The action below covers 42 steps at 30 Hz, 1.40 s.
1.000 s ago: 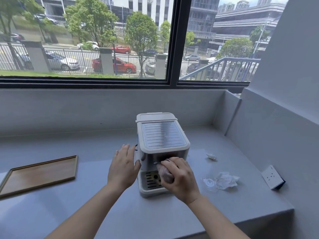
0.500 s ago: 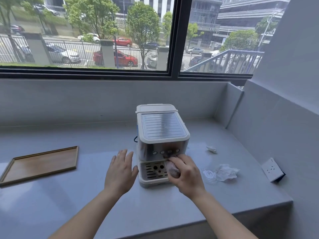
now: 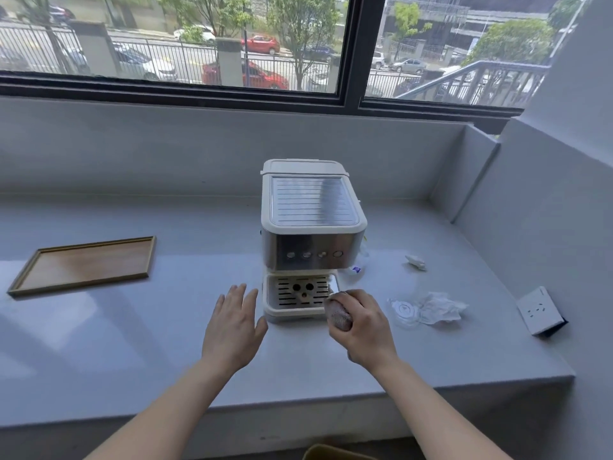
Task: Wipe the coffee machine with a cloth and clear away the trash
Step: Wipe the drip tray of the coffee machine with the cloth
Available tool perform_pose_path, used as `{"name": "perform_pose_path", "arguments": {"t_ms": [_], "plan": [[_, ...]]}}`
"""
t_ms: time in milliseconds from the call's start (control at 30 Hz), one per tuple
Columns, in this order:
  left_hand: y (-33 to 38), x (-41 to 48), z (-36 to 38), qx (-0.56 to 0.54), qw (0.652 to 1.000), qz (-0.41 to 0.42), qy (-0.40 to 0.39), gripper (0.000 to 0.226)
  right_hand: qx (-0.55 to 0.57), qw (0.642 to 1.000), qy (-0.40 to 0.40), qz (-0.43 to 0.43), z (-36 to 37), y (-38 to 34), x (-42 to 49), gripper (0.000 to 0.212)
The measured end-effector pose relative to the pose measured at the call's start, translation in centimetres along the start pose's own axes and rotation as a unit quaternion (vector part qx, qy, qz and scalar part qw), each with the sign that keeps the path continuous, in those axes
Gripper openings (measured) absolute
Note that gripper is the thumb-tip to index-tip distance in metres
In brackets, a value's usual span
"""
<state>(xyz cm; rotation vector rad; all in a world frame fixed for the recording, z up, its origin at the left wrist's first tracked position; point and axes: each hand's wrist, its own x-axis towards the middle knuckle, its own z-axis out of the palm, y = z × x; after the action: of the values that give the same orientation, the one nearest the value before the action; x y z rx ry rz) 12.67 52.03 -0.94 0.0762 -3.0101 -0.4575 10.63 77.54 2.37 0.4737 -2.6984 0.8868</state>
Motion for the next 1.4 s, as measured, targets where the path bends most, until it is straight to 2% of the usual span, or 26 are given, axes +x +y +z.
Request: {"name": "perform_pose_path", "arguments": {"t_ms": [100, 233, 333, 467, 700, 833, 933, 1100, 1267, 1400], "plan": [[-0.1, 0.2, 1.3, -0.003, 1.000, 0.004, -0.017, 0.057, -0.008, 1.000, -0.007, 0.025, 0.5, 0.8, -0.4, 0.039], [-0.1, 0.8, 3.4, -0.007, 1.000, 0.015, -0.014, 0.059, -0.003, 0.998, 0.001, 0.056, 1.5, 2.3, -0.8, 0.032], [0.7, 1.4, 5.2, -0.057, 0.998, -0.004, -0.003, 0.064, 0.007, 0.997, 0.022, 0.073, 2.2, 4.1, -0.6, 0.030], [1.6, 2.7, 7.9, -0.113, 0.993, -0.041, 0.018, 0.069, 0.062, 0.991, 0.047, 0.109, 3.4, 7.4, 0.1, 0.040], [0.9, 2.8, 10.9, -0.085, 0.993, -0.046, 0.074, 0.075, 0.120, 0.982, 0.131, 0.063, 6.5, 10.2, 2.8, 0.047], [1.1, 2.7, 10.9, -0.093, 0.990, -0.049, 0.092, 0.073, 0.129, 0.990, 0.060, 0.013, 9.0, 9.2, 2.7, 0.054], [1.1, 2.7, 11.0, -0.093, 0.989, -0.053, 0.097, 0.073, 0.132, 0.990, 0.054, 0.005, 9.7, 9.7, 1.4, 0.051], [1.1, 2.8, 11.3, -0.091, 0.988, -0.055, 0.113, 0.072, 0.037, 0.995, 0.028, -0.092, 9.0, 10.2, 1.3, 0.050], [1.0, 2.6, 11.5, -0.088, 0.987, -0.055, 0.122, 0.072, 0.080, 0.997, 0.001, 0.017, 8.3, 9.7, 6.6, 0.025], [0.9, 2.7, 11.5, -0.092, 0.986, -0.058, 0.127, 0.072, 0.089, 0.995, -0.035, 0.015, 8.3, 9.1, 6.4, 0.025]]}}
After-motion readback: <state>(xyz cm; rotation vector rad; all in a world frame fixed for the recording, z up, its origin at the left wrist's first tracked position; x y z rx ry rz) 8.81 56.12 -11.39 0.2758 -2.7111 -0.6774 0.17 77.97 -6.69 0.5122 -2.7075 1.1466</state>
